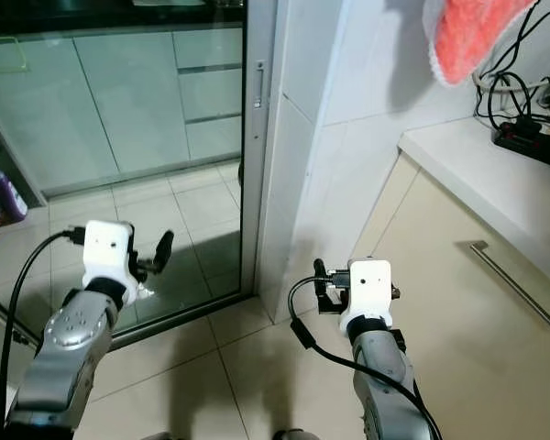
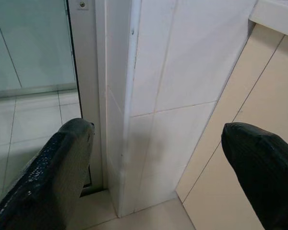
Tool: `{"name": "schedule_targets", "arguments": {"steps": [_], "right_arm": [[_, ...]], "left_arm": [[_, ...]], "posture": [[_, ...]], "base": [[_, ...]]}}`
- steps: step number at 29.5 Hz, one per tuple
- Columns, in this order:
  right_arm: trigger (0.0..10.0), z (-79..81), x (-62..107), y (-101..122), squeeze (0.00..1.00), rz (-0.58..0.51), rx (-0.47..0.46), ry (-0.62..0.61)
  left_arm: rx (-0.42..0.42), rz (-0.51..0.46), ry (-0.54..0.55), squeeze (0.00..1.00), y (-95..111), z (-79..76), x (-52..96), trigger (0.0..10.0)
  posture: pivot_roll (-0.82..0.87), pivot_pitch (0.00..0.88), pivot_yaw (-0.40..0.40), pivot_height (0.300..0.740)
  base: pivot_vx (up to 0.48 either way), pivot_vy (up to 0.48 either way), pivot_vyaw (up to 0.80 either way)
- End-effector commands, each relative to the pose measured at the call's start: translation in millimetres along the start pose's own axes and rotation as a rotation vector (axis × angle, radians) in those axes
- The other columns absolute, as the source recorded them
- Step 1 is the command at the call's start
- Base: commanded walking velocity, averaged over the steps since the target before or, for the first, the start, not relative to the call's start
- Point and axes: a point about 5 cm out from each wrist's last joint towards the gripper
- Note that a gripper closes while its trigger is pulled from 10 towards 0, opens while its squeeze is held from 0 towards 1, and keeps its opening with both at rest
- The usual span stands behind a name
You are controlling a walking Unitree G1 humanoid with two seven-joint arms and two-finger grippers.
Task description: Kitchen organization
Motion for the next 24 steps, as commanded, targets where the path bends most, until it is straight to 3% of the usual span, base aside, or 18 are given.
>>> {"name": "schedule_targets", "arguments": {"steps": [1,20,22,24], "right_arm": [[10.0,-2.3,-0.4,-2.3,0.00,0.006,0.005,-0.005],[10.0,-2.4,-2.2,1.4,0.00,0.000,-0.009,0.010],[10.0,-2.7,-1.4,4.8,0.00,-0.013,-0.077,0.024],[10.0,-1.9,-1.9,5.8,0.00,-0.018,-0.070,0.034]], "left_arm": [[-0.013,-0.004,-0.002,0.00,0.0,-2.4,2.3,10.0],[-0.010,0.001,0.012,0.00,-0.4,-2.9,0.9,10.0],[-0.008,0.002,0.013,0.00,-0.7,-3.1,0.8,10.0],[-0.009,0.002,0.013,0.00,-0.9,-3.4,0.9,10.0]], "posture": [[0.04,0.000,-0.053,0.740],[0.03,0.009,-0.060,0.740],[0.03,0.009,-0.061,0.740],[0.03,0.009,-0.060,0.740]], "base": [[0.000,0.000,0.00],[0.000,0.000,0.00],[0.000,0.000,0.00],[0.000,0.000,0.00]]}}
Point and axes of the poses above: a point about 5 cm out from each wrist's last joint towards the gripper, its own x axis pointing back from the gripper into the wrist, its own y axis along the axis of the wrist's last joint, z = x × y, and after that the axes turned 5 degrees about x, right-handed
